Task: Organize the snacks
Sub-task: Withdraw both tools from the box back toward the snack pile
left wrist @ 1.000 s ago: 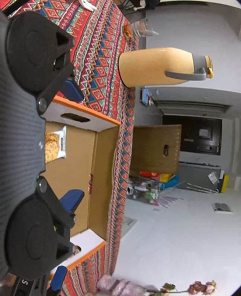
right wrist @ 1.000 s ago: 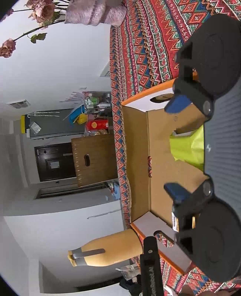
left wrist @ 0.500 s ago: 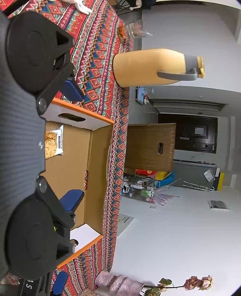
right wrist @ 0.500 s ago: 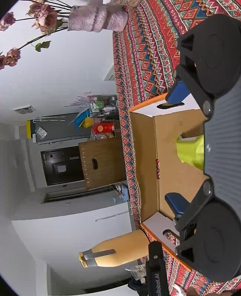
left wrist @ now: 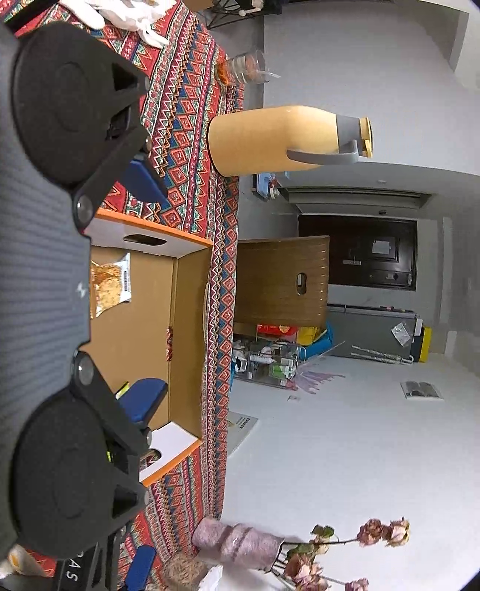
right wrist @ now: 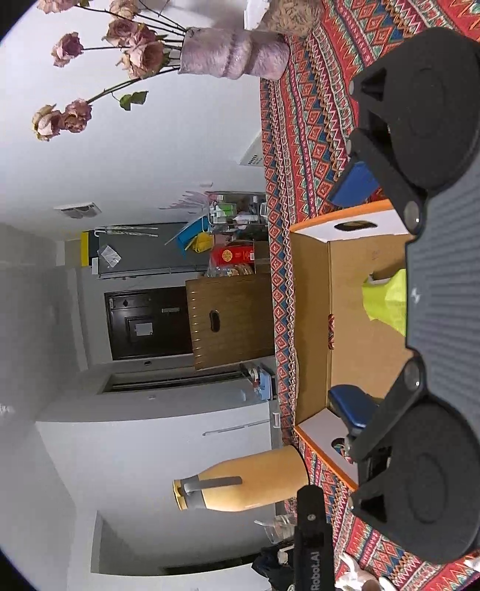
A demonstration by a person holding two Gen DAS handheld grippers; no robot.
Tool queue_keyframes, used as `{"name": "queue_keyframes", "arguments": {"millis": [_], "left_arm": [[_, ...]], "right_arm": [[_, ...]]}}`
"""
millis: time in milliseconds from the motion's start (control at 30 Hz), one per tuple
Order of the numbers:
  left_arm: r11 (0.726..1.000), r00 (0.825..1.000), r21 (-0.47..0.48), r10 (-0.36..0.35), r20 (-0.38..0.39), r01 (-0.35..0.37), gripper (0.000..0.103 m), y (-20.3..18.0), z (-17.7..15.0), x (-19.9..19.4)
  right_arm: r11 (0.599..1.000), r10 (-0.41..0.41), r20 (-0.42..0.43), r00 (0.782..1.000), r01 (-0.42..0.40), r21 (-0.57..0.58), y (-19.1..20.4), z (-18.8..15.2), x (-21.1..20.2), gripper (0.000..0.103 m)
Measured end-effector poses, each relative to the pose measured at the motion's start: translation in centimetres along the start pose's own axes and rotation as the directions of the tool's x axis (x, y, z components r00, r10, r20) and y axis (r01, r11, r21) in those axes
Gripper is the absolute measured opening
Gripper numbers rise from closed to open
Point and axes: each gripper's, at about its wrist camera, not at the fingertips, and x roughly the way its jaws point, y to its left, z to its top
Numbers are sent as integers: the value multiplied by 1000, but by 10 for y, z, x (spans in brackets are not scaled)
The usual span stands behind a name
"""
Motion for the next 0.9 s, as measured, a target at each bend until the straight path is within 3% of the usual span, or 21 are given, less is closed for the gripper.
{"name": "queue_keyframes", "arguments": {"millis": [500, 900], "left_arm": [[998, 997, 0, -61, -43, 61, 103, 21, -47, -55], [998, 991, -14, -61, -123, 60, 103, 40, -95, -76]], "right_arm": [[1000, 0, -30, 1000, -1, -7, -3, -36, -60, 103], [999, 39, -79, 996, -39, 10, -4, -77, -90, 103]]}}
